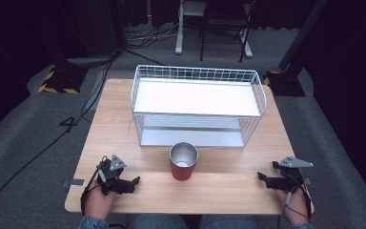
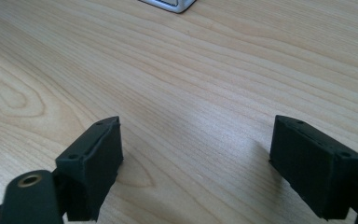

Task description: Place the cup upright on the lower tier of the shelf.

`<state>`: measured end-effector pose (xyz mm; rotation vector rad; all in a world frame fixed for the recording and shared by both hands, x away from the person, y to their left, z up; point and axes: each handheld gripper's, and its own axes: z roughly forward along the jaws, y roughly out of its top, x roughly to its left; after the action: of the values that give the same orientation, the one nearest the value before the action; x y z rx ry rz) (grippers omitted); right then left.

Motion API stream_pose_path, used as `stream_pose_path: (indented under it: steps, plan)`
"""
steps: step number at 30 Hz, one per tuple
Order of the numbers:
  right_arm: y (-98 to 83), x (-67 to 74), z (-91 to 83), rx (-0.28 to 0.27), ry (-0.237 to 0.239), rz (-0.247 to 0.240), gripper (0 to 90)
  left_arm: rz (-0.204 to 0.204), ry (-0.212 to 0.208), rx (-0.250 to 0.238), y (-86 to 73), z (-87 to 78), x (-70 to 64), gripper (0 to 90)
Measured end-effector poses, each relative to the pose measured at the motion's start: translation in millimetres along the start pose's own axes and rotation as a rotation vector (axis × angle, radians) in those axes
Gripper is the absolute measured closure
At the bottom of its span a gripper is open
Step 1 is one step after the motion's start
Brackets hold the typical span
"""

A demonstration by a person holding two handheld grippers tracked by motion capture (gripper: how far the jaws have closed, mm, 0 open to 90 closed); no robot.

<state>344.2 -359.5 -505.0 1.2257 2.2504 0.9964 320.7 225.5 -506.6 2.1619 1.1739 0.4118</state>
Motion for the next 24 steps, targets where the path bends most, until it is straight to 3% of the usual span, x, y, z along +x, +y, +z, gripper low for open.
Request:
stream_pose_path:
  steps: [8, 13, 22, 24]
  plan:
    - [-0.1, 0.2, -0.2, -0.007, 0.006, -0.009, 20.1, -0.038, 0.027, -0.007, -0.1, 0.8, -5.0, 0.0]
    - [0.3, 0.3, 0.2, -0.008, 0.008, -0.011, 20.1, -0.027, 0.034, -0.012, 0.8, 0.7, -7.7, 0.0]
    - [0.1, 1.9, -0.1, -0.011, 0.005, -0.025, 20.0, -0.057, -0.005, -0.168, 11.1, -13.7, -21.0, 0.0]
    - [0.1, 2.1, -0.2, -0.011, 0.007, -0.028, 19.9, -0.063, -0.030, -0.207, 12.9, -17.3, -24.2, 0.0]
